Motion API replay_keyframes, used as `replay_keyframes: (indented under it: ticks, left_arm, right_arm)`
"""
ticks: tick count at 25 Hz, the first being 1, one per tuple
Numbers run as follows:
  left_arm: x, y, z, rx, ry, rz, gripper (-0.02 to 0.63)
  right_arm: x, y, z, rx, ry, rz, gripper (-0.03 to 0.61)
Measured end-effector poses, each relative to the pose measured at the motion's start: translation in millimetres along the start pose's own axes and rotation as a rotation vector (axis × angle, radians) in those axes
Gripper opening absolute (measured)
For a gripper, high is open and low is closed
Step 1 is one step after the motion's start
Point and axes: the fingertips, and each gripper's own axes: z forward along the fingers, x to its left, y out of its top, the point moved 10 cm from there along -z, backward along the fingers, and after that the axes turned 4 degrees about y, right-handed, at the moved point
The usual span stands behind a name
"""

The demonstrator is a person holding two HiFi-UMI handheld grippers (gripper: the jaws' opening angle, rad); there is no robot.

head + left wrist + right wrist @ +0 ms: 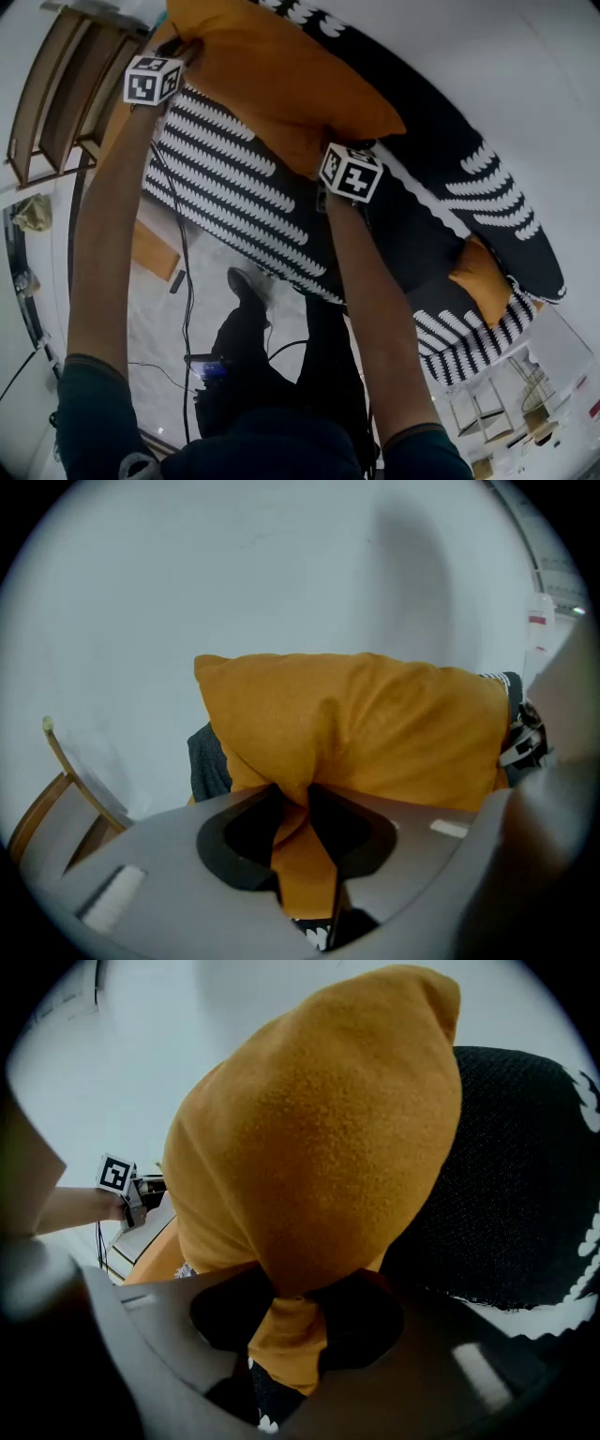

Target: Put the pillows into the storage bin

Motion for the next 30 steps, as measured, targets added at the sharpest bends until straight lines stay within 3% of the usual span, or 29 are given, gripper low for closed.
replay_keyframes:
  ticks: [5, 9, 16, 23, 30]
  left_arm:
    - [-6.5, -3.4, -25.8, -0.033, 0.080, -0.079, 0.030]
    - [-15.0, -6.5, -48.2, -0.057, 0.114, -0.137, 0.012]
    - [-21.0, -23.7, -90.9, -0.068, 0.147, -0.241, 0.011]
    - [-22.9, -29.9, -156.0, -0.146, 0.240, -0.368, 0.011]
    - [-27.9, -35.6, -237.7, -0.217, 0.369, -0.394, 0.011]
  right_arm:
    - [11.7, 3.5, -19.1, -0.005, 0.007, 0.017, 0.087]
    - [19.1, -0.2, -41.7, -0.039, 0.008, -0.002, 0.051]
    - [30.4, 29.0, -77.8, -0.135, -0.017, -0.083, 0.043]
    - [56.9, 68.0, -101.6, -0.234, -0.028, -0.205, 0.040]
    - [100.8, 96.4, -124.6, -0.324, -0.018, -0.339, 0.035]
